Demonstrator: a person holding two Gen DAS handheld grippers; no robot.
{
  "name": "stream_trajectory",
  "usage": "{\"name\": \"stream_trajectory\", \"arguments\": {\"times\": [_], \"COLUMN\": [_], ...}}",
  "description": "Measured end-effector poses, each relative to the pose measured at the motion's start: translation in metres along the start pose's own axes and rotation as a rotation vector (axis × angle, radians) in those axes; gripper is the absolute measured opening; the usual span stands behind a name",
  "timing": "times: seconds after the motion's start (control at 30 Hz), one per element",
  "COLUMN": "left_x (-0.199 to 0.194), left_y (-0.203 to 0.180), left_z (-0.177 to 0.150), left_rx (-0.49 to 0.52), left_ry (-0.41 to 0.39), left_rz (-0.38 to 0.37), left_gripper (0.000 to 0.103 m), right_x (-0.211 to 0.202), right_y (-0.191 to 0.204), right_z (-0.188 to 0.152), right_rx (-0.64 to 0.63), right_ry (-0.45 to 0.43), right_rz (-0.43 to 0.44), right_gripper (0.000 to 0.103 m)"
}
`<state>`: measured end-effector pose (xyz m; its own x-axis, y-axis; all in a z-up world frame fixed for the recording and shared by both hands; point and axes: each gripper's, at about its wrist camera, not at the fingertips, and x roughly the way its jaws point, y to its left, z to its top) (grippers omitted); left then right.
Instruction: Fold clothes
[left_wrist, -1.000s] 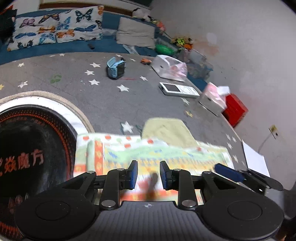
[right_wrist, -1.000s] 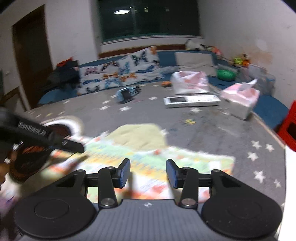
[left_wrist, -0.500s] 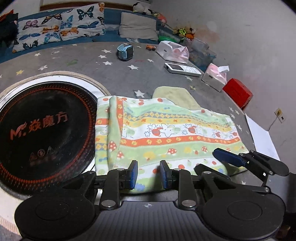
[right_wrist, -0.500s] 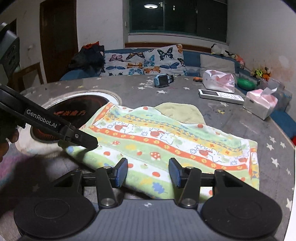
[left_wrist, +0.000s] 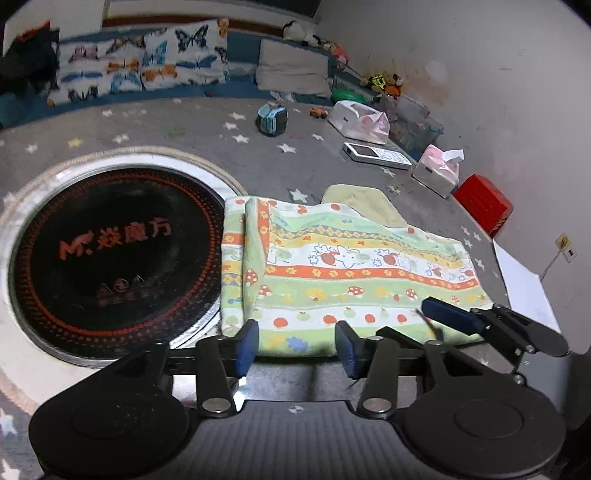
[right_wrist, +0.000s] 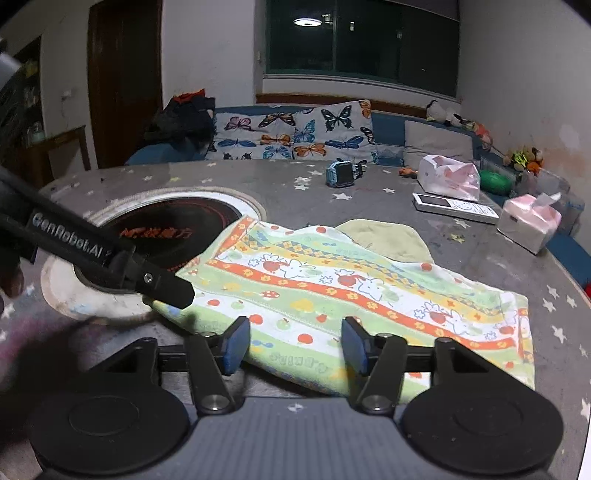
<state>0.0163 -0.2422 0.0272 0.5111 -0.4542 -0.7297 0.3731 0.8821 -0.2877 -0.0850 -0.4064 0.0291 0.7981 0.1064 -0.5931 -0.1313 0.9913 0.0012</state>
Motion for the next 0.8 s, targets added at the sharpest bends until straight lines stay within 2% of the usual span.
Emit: {"name": "stream_trajectory", "arguments": {"times": [0.23, 0.3, 0.37, 0.57, 0.63, 0.8], "left_x": [-0.02, -0.025, -0.029, -0.039, -0.04, -0.044], "left_y": [-0.005, -0.005, -0.004, -0.001, 0.002, 0.006], "left_z": [-0.015, -0.019, -0.023, -0.036, -0.039, -0.049], "left_rx": [0.028, 0.029, 0.033, 0.044, 0.037, 0.034], "left_ry": [-0.041, -0.049, -0.057, -0.07, -0.067, -0.062], "left_rz": [0.024, 0.025, 0.031, 0.058, 0.059, 0.067], "left_gripper": [0.075, 0.081, 0.084, 0.097, 0.098, 0.102], "right_x": [-0.015, -0.019, -0.023, -0.032, -0.034, -0.035], "right_y": [0.001, 0.002, 0.003, 0.006, 0.005, 0.005], "right_z": [-0.007, -0.009, -0.011, -0.018, -0.021, -0.024], "right_rx": [0.061, 0.075, 0.084, 0.107, 0.129, 0.151], "right_ry": [0.007, 0.012, 0.016, 0.027, 0.031, 0.047], "right_rz": [-0.035, -0.044, -0.055, -0.094, -0.107, -0.129], "right_gripper": [0.078, 0.078, 0.085, 0.093, 0.098, 0.099]}}
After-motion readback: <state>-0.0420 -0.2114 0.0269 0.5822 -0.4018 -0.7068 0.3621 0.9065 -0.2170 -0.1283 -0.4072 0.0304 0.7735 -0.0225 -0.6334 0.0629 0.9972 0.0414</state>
